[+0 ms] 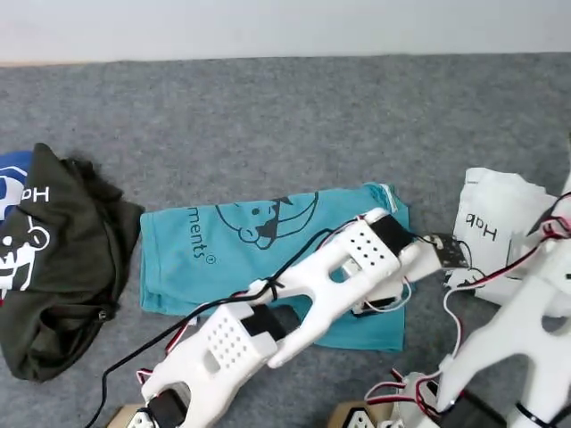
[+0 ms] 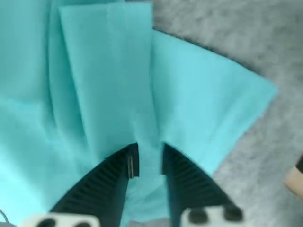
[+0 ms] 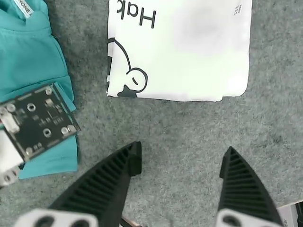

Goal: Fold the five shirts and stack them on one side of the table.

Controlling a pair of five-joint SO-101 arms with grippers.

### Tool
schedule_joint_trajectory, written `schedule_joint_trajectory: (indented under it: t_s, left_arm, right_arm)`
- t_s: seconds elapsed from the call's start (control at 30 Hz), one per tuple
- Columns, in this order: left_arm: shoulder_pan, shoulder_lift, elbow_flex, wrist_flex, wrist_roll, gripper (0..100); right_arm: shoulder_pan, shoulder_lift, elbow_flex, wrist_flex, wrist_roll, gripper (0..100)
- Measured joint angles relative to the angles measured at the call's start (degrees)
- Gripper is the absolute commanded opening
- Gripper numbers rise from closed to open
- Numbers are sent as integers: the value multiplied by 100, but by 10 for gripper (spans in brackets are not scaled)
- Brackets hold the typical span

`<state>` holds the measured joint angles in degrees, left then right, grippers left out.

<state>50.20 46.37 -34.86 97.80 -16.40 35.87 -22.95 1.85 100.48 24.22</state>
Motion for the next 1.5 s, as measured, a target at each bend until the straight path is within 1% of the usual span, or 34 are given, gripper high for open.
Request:
schedule_joint_trajectory:
  t_s: [0.13, 0.27, 0.37, 0.43, 0.63, 0.73, 0.93, 1.1, 1.33, 1.5]
  left_arm:
    - [246, -18, -18, 88, 0, 7]
    - [519, -369, 334, 88, 0, 7]
    - [563, -589, 563, 97, 0, 8]
    - [475, -642, 571, 97, 0, 15]
    - [-149, -659, 615, -114, 0, 124]
    - [-246, -659, 624, -176, 26, 137]
    - [-229, -659, 633, -185, 0, 137]
    - [-202, -246, 633, -237, 0, 130]
    - [-176, -97, 633, -290, 0, 9]
    - [-26, -88, 633, -158, 0, 6]
  right_arm:
    - [0, -18, 0, 0, 0, 273]
    - [0, -18, 0, 0, 0, 273]
    - [0, -97, 0, 0, 0, 273]
    - [0, -202, 0, 0, 0, 273]
    - [0, -299, 0, 0, 0, 273]
    - [0, -299, 0, 0, 0, 273]
    - [0, -299, 0, 0, 0, 273]
    - [0, -299, 0, 0, 0, 273]
    - [0, -308, 0, 0, 0, 273]
    - [0, -308, 0, 0, 0, 273]
